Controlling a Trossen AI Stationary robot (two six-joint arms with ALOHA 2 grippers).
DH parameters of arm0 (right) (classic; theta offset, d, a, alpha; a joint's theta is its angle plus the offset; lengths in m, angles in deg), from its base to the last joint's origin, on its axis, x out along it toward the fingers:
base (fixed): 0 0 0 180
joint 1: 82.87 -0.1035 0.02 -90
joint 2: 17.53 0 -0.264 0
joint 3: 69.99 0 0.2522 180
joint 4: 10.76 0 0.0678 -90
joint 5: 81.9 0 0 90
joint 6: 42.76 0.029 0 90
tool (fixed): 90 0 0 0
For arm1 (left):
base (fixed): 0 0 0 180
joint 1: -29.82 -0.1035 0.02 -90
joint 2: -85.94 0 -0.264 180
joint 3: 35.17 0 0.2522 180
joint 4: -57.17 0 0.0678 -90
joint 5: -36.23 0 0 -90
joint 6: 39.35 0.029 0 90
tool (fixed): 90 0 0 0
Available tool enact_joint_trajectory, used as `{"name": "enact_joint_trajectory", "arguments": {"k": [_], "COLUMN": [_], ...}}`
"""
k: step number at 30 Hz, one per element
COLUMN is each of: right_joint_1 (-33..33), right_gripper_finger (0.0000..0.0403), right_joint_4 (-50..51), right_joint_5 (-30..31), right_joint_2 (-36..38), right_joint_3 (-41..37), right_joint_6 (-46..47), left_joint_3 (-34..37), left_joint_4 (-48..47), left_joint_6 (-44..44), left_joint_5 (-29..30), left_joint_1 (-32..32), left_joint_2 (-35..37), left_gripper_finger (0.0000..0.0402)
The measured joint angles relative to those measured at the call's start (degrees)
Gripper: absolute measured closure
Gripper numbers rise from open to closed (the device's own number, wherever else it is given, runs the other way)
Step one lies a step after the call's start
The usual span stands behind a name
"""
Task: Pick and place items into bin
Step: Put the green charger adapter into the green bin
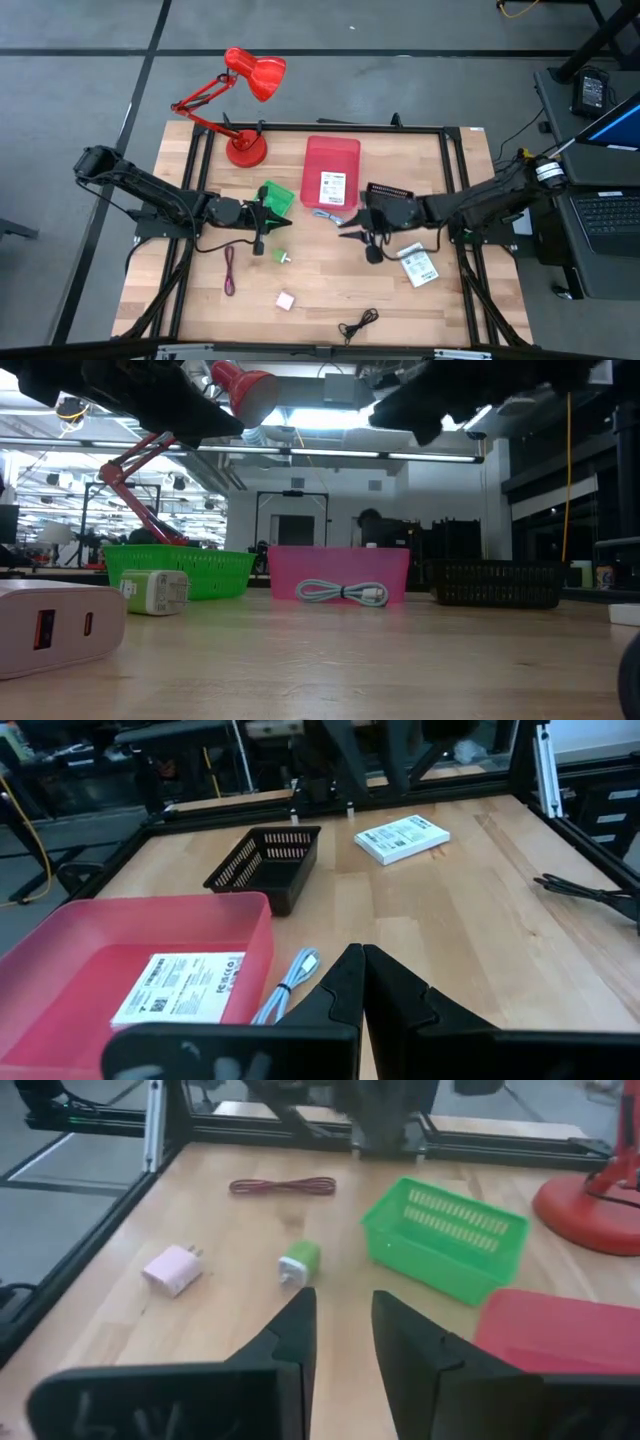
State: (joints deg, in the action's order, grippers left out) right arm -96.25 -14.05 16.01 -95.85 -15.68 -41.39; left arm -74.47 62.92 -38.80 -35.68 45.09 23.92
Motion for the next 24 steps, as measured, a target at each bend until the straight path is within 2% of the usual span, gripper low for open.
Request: {"name": "enact_joint_trajectory", "arguments": {"k": [5, 11, 17, 24], "right_joint_1": [-2.93, -3.48, -3.26, -3.26], "right_gripper_finger": [0.0356, 0.0399, 0.0397, 0.0397], "right_joint_4": [-12.7, -17.49, -18.88, -19.18], "right_joint_5": [0.19, 0.24, 0.21, 0.19], "right_joint_2": [0.04, 0.09, 0.11, 0.11], "right_joint_3": [-7.17, -10.94, -11.14, -11.14], "right_joint_6": [-0.33, -1.79, -3.19, -3.5], "left_joint_3": [0.0, -1.07, -9.62, -19.52], "left_joint_4": [-0.06, -4.37, -19.27, -27.47], "left_joint_6": [-2.65, -5.49, -10.8, -12.71], "left_joint_5": [-5.18, -5.5, -3.56, -3.6], "left_joint_1": [0.07, 1.67, 3.98, 6.63], "left_joint_2": [0.0, -0.01, -1.81, -9.83], "left_gripper_finger": [0.04, 0.04, 0.04, 0.04]}}
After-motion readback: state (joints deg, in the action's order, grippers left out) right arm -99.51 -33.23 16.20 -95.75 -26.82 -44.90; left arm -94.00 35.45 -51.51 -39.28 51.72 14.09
